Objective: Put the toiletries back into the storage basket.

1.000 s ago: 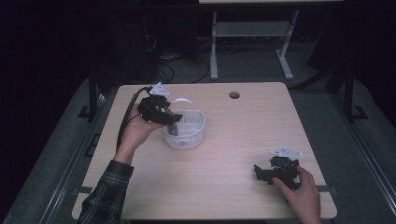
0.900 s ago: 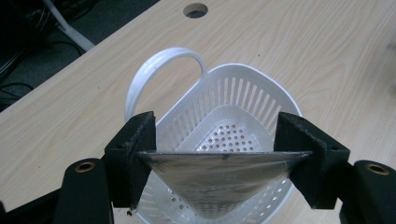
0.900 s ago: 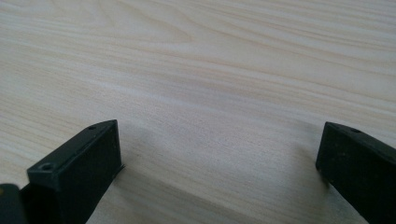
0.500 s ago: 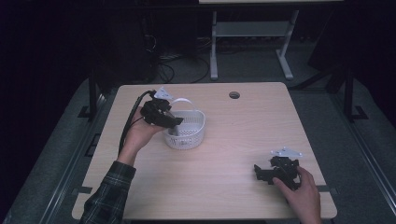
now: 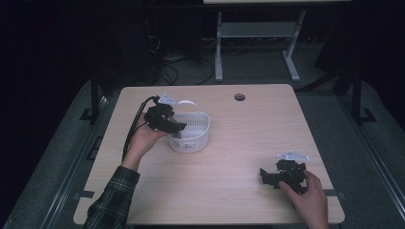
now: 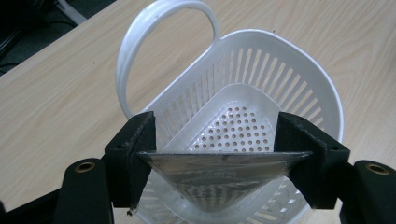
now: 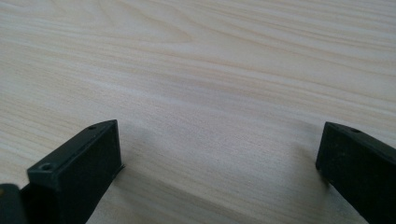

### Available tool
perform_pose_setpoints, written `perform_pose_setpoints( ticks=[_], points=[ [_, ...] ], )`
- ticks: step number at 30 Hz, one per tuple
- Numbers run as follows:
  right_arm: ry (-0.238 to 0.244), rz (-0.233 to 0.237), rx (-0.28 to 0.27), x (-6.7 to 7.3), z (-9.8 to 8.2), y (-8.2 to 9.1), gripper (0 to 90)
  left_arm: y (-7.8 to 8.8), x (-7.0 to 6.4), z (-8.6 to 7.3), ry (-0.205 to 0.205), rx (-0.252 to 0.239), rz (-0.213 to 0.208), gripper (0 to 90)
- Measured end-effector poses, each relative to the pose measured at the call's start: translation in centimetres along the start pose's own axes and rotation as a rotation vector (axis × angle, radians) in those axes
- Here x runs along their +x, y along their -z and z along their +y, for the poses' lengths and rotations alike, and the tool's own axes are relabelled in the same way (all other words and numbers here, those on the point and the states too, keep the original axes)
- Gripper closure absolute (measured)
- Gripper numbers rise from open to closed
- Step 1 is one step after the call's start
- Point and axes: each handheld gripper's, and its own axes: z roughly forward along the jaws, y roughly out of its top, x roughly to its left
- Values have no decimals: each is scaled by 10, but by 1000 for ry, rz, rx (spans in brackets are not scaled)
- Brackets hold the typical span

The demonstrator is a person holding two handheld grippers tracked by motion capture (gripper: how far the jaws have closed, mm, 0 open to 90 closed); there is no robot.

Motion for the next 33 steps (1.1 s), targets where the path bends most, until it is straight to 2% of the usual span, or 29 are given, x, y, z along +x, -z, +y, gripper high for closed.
perform_pose_setpoints(
  ticks=[5,13,18,21,33],
  points=[
    [0,0,0,0,0,0,0,-3,1,-3,7,5,-6,293],
    [0,0,0,0,0,0,0,-2,2,-7,25,-14,-12,288],
    [0,0,0,0,0,0,0,-2,4,-8,24,-14,-19,174],
    [0,0,0,0,0,0,0,2,4,-8,25,-25,-22,141],
    [0,0,0,0,0,0,0,16,6,-11,23,-61,-21,135]
  ],
)
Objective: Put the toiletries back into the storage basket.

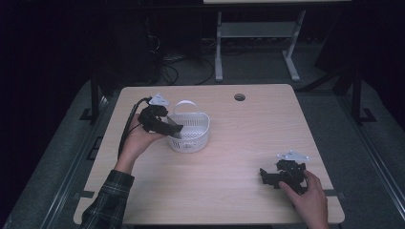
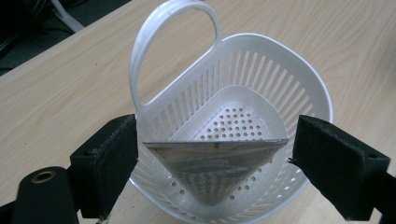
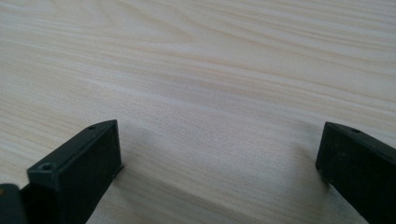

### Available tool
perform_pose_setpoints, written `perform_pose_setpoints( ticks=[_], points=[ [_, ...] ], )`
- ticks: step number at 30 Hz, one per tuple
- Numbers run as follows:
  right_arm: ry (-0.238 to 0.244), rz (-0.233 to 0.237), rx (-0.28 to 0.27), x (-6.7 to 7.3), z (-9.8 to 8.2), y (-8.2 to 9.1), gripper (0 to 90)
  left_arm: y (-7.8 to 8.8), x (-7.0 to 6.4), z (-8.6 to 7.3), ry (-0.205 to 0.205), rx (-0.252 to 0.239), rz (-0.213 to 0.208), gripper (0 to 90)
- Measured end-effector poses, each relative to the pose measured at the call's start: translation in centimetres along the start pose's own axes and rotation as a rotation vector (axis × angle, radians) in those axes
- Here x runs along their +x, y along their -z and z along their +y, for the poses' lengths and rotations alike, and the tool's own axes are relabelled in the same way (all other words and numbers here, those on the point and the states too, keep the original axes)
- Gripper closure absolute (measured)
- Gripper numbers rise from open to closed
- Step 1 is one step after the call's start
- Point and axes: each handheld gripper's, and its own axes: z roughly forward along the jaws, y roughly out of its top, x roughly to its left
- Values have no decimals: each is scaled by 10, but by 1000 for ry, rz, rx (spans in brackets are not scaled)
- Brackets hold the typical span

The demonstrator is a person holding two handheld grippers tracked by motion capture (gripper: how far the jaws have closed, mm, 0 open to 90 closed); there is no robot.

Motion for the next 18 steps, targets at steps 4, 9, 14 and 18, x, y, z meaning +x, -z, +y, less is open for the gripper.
perform_pose_setpoints(
  ticks=[4,9,14,18],
  points=[
    [0,0,0,0,0,0,0,3,-2,-2,-6,-3,-3,135],
    [0,0,0,0,0,0,0,8,-4,-7,-10,-15,-2,136],
    [0,0,0,0,0,0,0,14,-6,-13,-8,-24,-1,136],
    [0,0,0,0,0,0,0,21,-8,-19,-13,-31,2,137]
  ],
)
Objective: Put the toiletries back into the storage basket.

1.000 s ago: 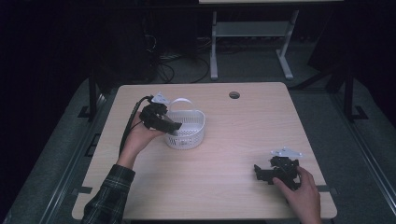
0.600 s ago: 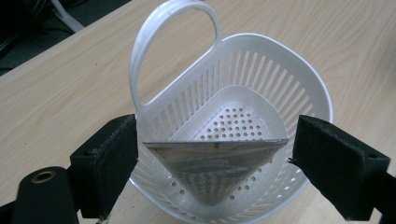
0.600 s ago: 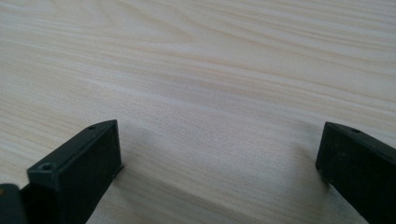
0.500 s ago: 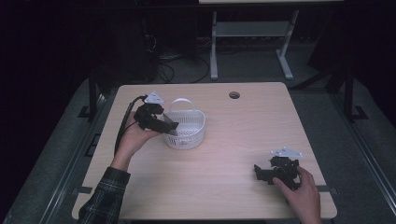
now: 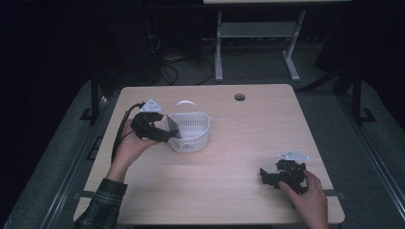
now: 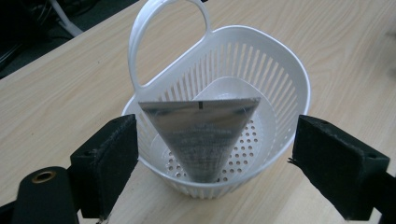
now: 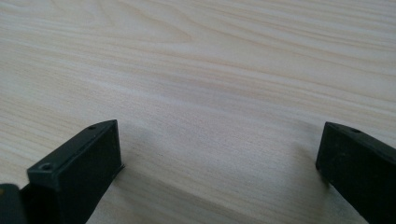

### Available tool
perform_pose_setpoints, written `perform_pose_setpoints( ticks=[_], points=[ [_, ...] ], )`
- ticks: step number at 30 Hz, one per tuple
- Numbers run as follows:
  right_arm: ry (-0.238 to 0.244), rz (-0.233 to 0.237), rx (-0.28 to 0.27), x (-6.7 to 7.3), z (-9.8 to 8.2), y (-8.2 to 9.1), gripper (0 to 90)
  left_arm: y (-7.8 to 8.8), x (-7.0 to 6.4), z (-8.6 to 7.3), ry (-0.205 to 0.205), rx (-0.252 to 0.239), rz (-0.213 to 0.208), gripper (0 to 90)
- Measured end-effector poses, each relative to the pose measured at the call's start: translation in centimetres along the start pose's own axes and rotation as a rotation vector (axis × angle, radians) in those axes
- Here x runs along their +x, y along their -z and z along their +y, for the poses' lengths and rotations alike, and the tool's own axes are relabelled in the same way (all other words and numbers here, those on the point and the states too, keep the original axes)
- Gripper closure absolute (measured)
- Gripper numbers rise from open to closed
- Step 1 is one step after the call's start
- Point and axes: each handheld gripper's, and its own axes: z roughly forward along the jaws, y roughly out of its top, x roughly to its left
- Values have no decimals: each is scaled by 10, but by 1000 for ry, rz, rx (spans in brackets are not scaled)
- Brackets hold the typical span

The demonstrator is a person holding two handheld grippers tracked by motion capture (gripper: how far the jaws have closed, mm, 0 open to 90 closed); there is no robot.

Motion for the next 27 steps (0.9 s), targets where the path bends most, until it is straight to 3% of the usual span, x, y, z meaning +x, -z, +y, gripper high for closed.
perform_pose_setpoints(
  ticks=[14,27],
  points=[
    [2,0,-1,0,0,0,0,16,-6,-19,1,-19,9,137],
    [0,0,0,0,0,0,0,25,-13,-46,15,-32,16,138]
  ],
)
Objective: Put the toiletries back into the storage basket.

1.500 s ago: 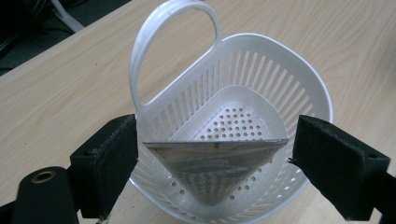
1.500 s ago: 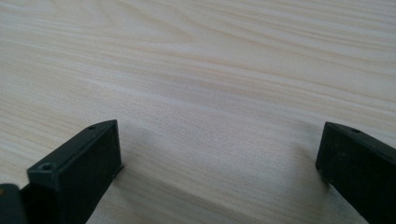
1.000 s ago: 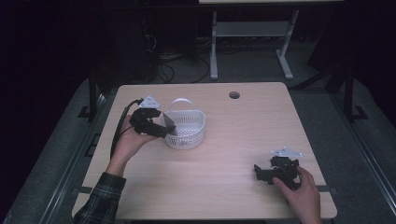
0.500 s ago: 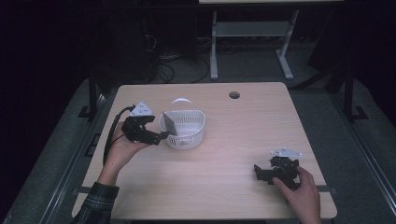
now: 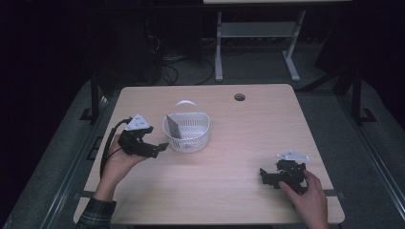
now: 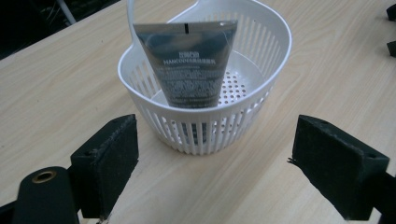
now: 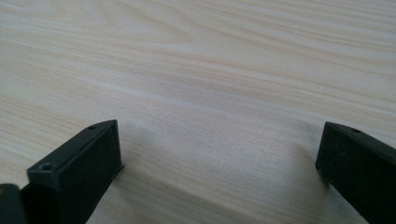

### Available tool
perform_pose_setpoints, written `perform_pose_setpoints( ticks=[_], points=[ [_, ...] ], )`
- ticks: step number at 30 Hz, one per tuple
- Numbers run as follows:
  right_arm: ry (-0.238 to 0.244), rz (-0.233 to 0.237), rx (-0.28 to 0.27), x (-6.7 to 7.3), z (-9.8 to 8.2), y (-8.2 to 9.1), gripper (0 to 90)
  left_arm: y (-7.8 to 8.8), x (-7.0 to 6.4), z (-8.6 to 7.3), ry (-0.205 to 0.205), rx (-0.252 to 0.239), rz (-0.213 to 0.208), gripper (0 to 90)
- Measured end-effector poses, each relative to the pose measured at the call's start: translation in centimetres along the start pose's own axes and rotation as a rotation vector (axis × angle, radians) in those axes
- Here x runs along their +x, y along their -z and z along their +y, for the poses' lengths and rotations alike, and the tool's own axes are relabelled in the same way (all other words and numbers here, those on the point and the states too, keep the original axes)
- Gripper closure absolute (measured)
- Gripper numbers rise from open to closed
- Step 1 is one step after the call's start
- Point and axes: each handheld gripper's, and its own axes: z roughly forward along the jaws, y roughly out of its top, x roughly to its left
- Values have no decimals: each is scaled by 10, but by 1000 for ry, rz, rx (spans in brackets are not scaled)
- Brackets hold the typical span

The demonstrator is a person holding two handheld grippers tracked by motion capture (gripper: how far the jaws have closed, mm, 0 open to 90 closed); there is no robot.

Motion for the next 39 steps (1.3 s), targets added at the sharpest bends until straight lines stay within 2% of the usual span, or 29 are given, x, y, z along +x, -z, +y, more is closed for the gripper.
perform_pose_setpoints(
  ticks=[9,16,19,22,26,27,29,32,33,34,35,39],
  points=[
    [0,0,0,0,0,0,0,3,-8,-18,-16,-3,11,139],
    [0,0,0,0,0,0,0,2,-10,-32,-8,-2,14,139],
    [0,0,0,0,0,0,0,2,-12,-37,-13,28,23,139],
    [0,0,0,0,0,0,0,2,-13,-41,-12,16,25,140],
    [0,0,0,0,0,0,0,2,-14,-50,-1,28,23,140],
    [0,0,0,0,0,0,0,2,-14,-52,-2,45,28,139],
    [0,0,0,0,0,0,0,1,-15,-56,9,34,24,140],
    [0,0,0,0,0,0,0,-1,-16,-63,11,51,21,139],
    [0,0,0,0,0,0,0,-2,-16,-65,11,71,23,137],
    [0,0,0,0,0,0,0,-2,-17,-67,11,70,33,137],
    [0,0,0,0,0,0,0,-2,-17,-69,20,60,26,139],
    [0,0,0,0,0,0,0,-4,-18,-79,33,71,20,139]
  ],
)
